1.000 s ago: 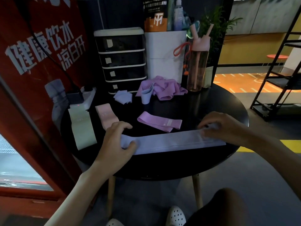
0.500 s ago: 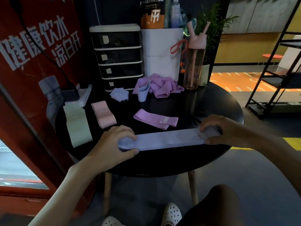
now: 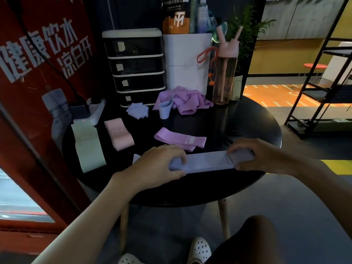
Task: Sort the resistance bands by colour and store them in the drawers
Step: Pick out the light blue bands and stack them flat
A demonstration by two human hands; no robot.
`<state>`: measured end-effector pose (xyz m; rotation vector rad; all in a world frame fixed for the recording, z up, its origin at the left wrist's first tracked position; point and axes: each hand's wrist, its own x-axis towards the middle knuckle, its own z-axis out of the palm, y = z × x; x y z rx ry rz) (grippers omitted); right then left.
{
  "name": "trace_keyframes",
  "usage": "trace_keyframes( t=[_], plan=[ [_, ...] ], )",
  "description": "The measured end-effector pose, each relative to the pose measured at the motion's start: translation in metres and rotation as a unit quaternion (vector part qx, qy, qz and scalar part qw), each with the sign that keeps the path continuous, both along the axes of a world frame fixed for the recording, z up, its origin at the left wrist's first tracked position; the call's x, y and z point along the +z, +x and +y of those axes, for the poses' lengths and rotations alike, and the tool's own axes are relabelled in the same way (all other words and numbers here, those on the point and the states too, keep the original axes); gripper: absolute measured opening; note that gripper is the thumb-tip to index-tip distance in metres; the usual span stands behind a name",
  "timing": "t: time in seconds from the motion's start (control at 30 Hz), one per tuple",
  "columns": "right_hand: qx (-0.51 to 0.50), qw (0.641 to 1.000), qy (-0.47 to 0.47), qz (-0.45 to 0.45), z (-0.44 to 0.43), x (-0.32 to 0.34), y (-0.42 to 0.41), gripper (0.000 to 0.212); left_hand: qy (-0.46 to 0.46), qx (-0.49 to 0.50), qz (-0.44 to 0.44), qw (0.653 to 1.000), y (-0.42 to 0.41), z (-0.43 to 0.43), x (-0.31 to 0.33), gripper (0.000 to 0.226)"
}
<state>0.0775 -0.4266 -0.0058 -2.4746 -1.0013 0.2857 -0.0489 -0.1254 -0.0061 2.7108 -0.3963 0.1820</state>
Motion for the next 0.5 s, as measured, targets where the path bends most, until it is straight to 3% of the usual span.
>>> trace_keyframes(
  t=[0.17,0.33,0.5],
  plan=[
    [-0.013,0.999,-0.041,-0.023,0.007,0.008,-0.003,0.040,0.010,-0.017,0.022,1.000,0.003,0.002,0.001,0.025],
    [-0.040,0.989,0.090,-0.111,0.056,0.018,-0.006,0.041,-0.004,0.000,-0.016,1.000,0.022,0.006,0.018,0.024],
    [-0.074,0.987,0.080,-0.121,0.121,0.004,0.010,0.051,-0.023,0.050,-0.029,0.998,0.060,0.022,0.040,0.014]
  ],
)
